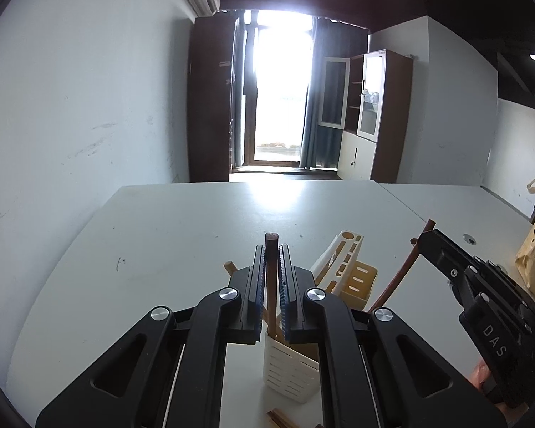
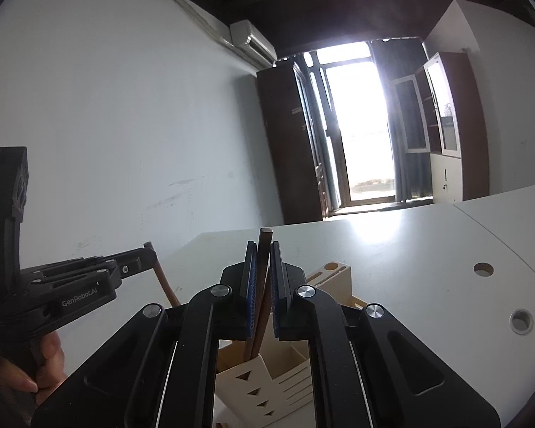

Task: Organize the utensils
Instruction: 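Open both tools to release the chopsticks into the holder, then lower both tools to the chopsticks and close the right tool on a dark brown one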

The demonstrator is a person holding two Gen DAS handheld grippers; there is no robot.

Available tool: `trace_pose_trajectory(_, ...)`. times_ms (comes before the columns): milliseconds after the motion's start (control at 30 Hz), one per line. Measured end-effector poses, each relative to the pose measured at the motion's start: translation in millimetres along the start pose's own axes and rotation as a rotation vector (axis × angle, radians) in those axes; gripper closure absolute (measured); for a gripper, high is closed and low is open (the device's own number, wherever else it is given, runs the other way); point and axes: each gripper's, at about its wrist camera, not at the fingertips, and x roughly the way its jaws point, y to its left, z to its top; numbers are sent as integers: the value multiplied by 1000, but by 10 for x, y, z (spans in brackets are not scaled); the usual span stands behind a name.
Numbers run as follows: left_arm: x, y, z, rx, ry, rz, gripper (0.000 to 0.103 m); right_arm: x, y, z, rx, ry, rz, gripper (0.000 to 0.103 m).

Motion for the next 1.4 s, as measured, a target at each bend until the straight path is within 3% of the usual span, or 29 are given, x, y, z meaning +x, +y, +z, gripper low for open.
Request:
trace_pose_trajectory(400,117,66,-175,-40,28,-37,93,-46,230,-44,-89,-1,-17,95)
trace_pose_trajectory(467,96,99,-200,-51,22,-46,70,-101,201,-21,-85,-18,-23,94)
trace_pose_trajectory(533,34,120,-226,-53,2,-40,59,-166,166,15,-72,-31,-17,90)
trace_pose_trajectory(633,-83,149,-298,-63,7,-65,56,-318,97,48,-72,-47,2,79)
trace_pose_trajectory(767,-277,168,-482,-49,11,-76,41,-501,48,10,-116,-18,37,79)
trace_pose_trajectory(933,-388,204,-828,-35,84,-81,25,-613,-41,-263,-136,139,80,73)
trace_pose_trajectory(1133,-177,218,-1424,-21,269,-92,25,-310,-102,-733,-170,399,122,68)
trace_pose_trajectory(1400,145,202,-2064,9,405,-52,25,208,-40,-1460,-282,664,88,68)
